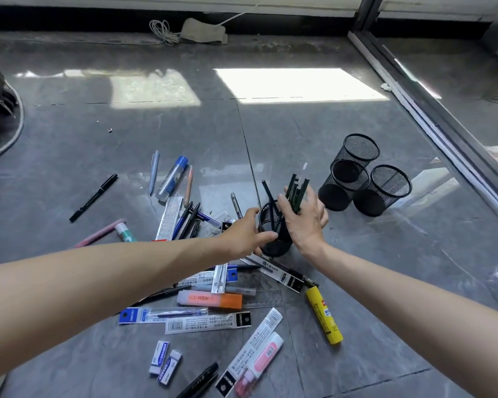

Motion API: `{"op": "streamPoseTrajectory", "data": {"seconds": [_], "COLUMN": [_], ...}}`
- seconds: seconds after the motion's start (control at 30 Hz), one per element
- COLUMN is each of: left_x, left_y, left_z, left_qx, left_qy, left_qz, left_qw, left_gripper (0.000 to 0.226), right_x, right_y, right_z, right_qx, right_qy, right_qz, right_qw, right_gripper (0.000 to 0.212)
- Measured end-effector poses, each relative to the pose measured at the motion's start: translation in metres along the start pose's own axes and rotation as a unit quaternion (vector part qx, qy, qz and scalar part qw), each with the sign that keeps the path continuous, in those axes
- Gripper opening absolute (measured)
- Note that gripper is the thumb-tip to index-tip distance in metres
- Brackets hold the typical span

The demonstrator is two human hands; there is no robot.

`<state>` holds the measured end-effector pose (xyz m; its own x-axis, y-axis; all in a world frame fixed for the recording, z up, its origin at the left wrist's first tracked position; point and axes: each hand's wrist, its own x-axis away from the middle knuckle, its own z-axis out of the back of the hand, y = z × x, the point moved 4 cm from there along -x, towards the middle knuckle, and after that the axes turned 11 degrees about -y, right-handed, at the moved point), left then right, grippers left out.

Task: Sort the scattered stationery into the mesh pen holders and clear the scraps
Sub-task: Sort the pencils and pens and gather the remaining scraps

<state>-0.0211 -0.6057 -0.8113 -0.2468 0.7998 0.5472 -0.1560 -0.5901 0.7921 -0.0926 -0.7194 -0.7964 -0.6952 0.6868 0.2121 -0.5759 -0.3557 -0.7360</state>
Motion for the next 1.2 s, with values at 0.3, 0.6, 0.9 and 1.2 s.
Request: {"op": "streamPoseTrajectory", "data": {"seconds": [0.3,0.6,0.9,1.2], "left_x": [-0.010,-0.049,-0.079,-0.084], "left_y": [0.008,0.026,0.029,0.034], "left_z": [-0.001,0.020,0.039,0.054], "left_qx": [0.237,0.280,0.281,0.086], "left_qy": [0.042,0.158,0.211,0.294], "left_qz": [-0.010,-0.031,-0.033,0.027], "left_qw": [0.970,0.946,0.936,0.952], "left_gripper": [0.067,0.056,0.054,0.043], "right_x": [-0.009,-0.035,-0.054,-0.029], "right_y": [0.012,0.026,0.046,0.046], "right_z": [0.000,0.049,0.056,0.047], "right_qx": [-0.218,0.195,0.201,0.179], "right_qy": [-0.016,0.122,0.021,0.032], "right_qz": [-0.035,-0.001,-0.101,-0.040], "right_qw": [0.975,0.973,0.974,0.983], "right_gripper": [0.057,0.032,0.026,0.027]}}
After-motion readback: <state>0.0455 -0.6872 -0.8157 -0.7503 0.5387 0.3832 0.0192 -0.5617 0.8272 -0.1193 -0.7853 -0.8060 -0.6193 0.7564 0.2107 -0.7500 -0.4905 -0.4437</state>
